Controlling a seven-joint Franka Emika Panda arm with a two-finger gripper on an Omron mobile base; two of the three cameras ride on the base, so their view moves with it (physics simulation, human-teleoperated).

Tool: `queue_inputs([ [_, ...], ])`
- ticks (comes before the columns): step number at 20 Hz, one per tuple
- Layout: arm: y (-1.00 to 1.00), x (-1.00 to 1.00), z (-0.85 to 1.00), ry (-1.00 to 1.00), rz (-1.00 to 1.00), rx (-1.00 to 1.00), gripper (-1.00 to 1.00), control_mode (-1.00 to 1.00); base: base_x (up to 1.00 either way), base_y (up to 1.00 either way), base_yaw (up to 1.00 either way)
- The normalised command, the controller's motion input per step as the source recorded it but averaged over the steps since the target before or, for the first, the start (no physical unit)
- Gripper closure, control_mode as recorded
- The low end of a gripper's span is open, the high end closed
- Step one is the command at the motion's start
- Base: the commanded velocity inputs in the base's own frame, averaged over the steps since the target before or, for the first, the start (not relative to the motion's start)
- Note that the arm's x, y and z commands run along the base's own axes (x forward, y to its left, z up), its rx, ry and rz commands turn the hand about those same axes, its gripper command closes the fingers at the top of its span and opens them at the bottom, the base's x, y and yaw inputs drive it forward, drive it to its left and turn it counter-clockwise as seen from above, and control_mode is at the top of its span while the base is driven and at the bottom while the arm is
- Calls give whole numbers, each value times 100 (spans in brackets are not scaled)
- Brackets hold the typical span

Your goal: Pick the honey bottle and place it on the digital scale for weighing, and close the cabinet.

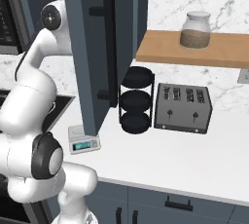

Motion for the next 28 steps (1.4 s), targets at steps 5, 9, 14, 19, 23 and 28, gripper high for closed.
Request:
queue_inputs([
  [5, 34, -100, 0, -20, 0, 0, 100, -100, 0, 0, 0],
  [9, 0, -100, 10, -5, -2, 0, 100, -100, 0, 0, 0],
  [14, 5, -100, 25, 7, 0, 0, 100, -100, 0, 0, 0],
  [19, 22, -86, 1, 34, 8, 0, 100, -100, 0, 0, 0],
  [23, 21, -44, -36, 24, 23, -2, 100, -100, 0, 0, 0],
  [28, 5, -19, -34, 6, 22, 0, 100, -100, 0, 0, 0],
])
